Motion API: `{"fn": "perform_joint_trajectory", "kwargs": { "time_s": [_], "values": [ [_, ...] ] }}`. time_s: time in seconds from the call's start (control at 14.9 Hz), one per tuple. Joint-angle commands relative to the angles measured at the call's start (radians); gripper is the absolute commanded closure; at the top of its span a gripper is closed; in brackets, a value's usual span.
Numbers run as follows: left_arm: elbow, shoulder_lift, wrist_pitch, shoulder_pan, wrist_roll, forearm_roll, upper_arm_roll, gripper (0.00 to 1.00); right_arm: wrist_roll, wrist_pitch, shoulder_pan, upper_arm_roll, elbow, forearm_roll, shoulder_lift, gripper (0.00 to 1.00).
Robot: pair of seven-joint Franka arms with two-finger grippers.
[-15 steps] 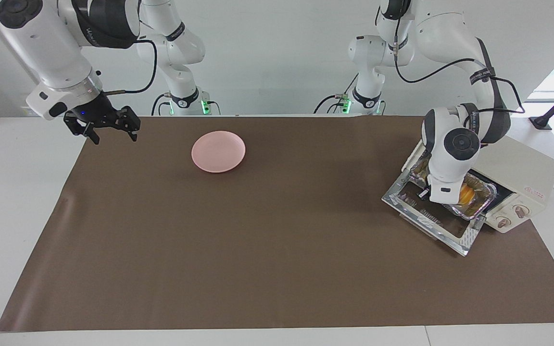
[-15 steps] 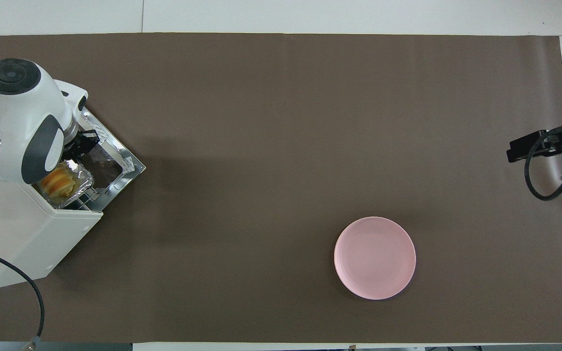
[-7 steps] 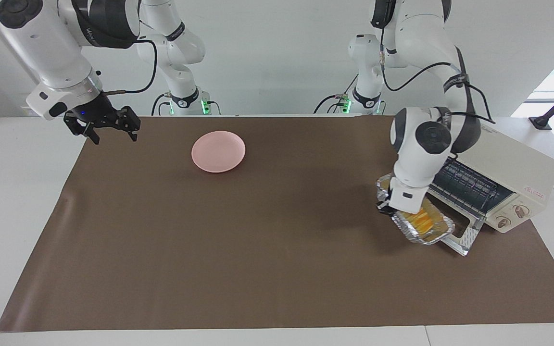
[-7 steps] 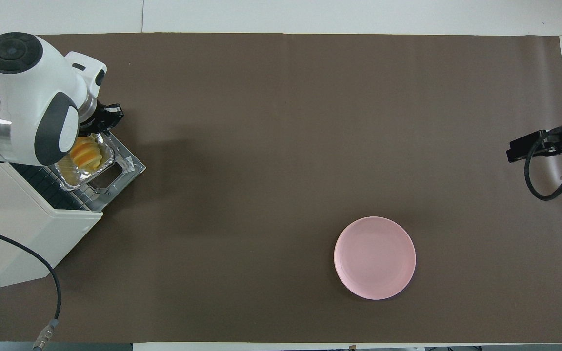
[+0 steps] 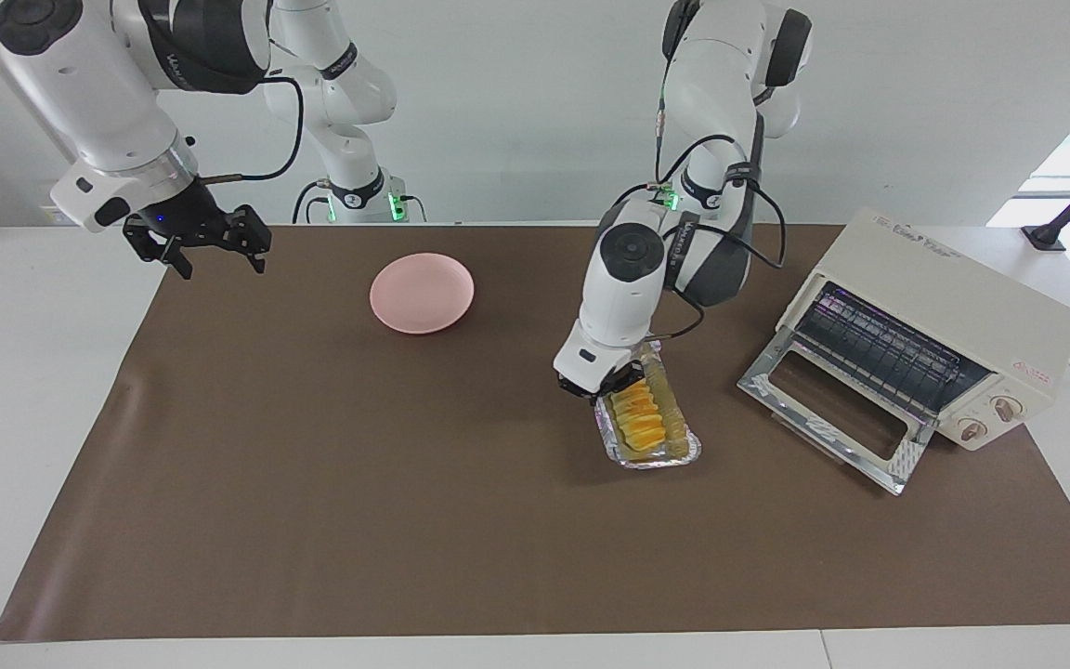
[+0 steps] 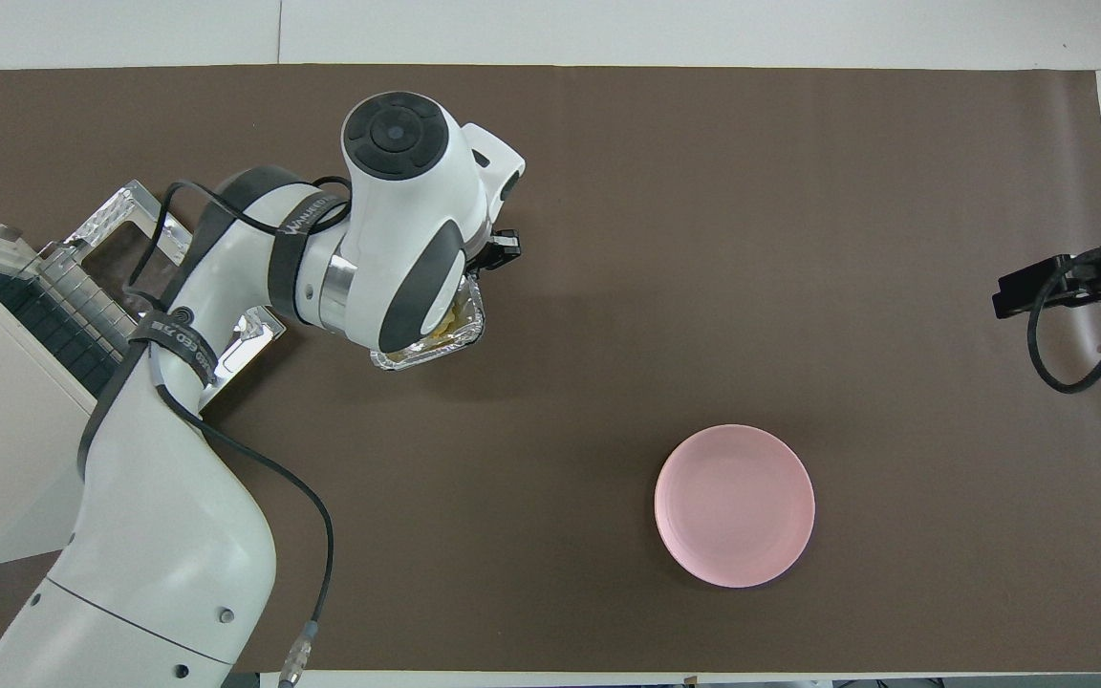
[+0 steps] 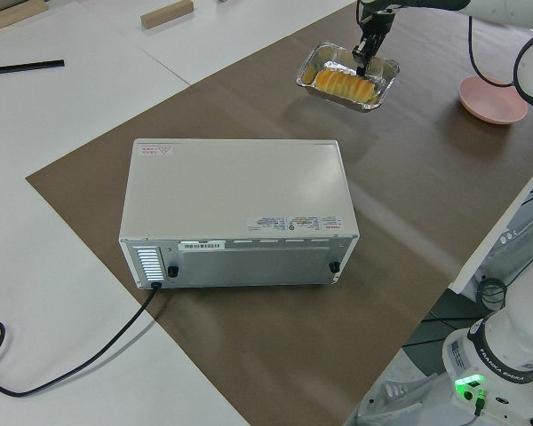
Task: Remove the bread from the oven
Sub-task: 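Pull the foil tray out of the oven with the left gripper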
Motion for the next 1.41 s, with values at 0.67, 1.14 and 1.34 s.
{"fn": "perform_joint_trajectory", "kwargs": {
  "time_s": [0.67,1.14,1.34],
  "values": [
    [-0.019,0.032,0.149,-0.229,0.060,-0.052,0.015,1.00,-0.018,-0.002,-0.002,0.003,-0.013,-0.013,-0.012,0.00],
    [-0.051,0.034,0.197,-0.243,0.074,-0.064,0.013,1.00,0.051,0.122,0.070,0.004,-0.048,0.002,-0.005,0.00],
    [-0.053,0.032,0.197,-0.244,0.065,-0.072,0.013,0.81,0.093,0.162,0.121,0.004,-0.044,0.004,0.028,0.00]
  ]
}}
